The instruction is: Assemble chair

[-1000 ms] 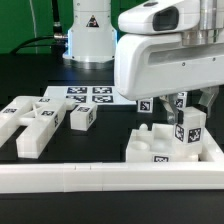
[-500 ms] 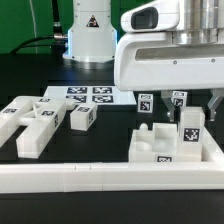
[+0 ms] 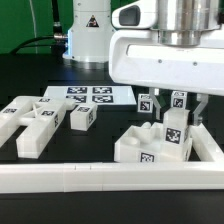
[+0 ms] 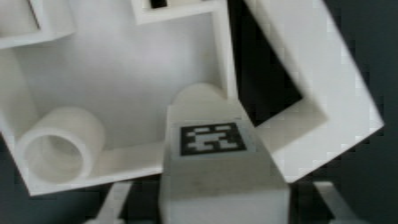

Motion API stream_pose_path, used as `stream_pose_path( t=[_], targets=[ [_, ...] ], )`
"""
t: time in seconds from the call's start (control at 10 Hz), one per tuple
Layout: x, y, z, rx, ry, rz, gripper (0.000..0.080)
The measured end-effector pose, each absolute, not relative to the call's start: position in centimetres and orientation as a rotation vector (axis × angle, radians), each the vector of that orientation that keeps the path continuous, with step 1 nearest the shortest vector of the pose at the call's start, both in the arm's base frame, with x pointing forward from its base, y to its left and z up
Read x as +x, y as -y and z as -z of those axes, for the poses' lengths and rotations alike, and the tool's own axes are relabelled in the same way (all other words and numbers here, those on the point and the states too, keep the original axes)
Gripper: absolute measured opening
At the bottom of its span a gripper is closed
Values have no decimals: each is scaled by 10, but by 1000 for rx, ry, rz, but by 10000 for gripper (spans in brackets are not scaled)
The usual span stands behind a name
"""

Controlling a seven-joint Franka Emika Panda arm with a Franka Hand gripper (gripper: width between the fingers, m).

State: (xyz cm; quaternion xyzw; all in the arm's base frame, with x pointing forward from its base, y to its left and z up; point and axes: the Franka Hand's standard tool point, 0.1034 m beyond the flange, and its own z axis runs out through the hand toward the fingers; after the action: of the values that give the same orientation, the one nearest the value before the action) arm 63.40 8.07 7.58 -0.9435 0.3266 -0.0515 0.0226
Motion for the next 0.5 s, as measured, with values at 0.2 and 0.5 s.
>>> stream_pose_path(
  t=[0.2,0.5],
  targets=[
    [635,-74,-76,-2874,-1152,164,362],
    [632,-75,-91,-2916,-1009,189,531]
  ],
)
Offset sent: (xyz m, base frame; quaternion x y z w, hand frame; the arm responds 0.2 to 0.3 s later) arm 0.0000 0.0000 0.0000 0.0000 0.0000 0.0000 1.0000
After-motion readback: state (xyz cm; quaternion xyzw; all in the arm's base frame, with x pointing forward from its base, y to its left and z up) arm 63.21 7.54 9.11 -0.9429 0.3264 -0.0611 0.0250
